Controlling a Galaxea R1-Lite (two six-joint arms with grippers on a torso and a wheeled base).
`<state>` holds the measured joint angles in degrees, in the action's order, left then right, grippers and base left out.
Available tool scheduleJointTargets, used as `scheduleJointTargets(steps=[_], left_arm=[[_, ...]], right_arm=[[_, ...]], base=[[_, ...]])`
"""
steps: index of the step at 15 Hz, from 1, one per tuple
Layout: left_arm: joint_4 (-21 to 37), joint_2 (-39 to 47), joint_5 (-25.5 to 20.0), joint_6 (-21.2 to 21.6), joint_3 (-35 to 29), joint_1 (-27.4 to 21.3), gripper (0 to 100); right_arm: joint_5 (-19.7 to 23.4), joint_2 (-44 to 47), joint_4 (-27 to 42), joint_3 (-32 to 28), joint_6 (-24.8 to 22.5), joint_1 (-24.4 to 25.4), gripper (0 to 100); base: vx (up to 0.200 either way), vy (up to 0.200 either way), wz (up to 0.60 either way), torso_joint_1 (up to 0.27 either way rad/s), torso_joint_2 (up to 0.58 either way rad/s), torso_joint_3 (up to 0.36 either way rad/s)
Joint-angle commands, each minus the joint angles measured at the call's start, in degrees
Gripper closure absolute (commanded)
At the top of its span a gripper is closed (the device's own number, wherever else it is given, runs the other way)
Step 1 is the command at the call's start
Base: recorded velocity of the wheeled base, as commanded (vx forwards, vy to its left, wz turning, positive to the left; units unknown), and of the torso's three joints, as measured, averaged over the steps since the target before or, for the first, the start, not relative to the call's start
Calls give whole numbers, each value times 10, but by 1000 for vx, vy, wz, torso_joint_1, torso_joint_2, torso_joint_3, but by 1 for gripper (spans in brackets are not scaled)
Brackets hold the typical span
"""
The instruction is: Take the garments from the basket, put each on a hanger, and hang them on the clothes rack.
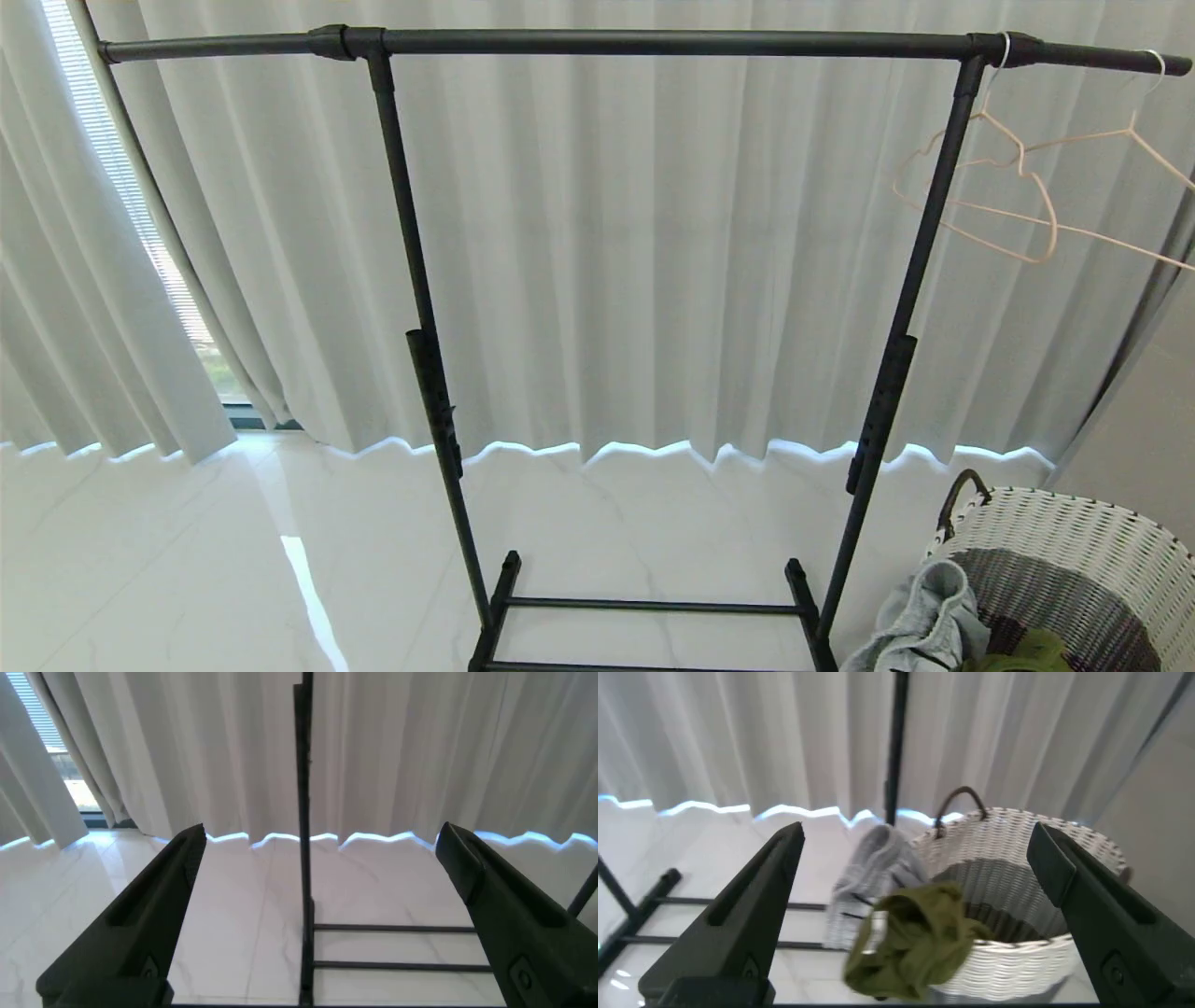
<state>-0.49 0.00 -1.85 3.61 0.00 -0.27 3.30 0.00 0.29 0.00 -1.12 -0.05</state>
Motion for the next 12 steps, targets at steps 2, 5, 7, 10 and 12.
scheduleJointTargets(steps=[2, 5, 7, 10, 12], left_arm=[[0, 1, 0, 0, 0, -1, 0], [0, 1, 0, 1, 0, -1, 0], [0, 1, 0, -3, 0, -1, 0], [0, 0, 0, -3, 0, -1, 0], [0, 1, 0, -3, 0, -1, 0]], right_arm=[[0, 0, 0, 0, 0, 0, 0], [0, 0, 0, 0, -9, 0, 0], [0, 0, 0, 0, -2, 0, 0], [0, 0, 0, 0, 2, 0, 0], [0, 4, 0, 0, -4, 0, 0]], base=[[0, -200, 0, 0, 0, 2], [0, -133, 0, 0, 2, 2], [0, 0, 0, 0, 0, 0], [0, 0, 0, 0, 0, 0], [0, 0, 0, 0, 0, 0]])
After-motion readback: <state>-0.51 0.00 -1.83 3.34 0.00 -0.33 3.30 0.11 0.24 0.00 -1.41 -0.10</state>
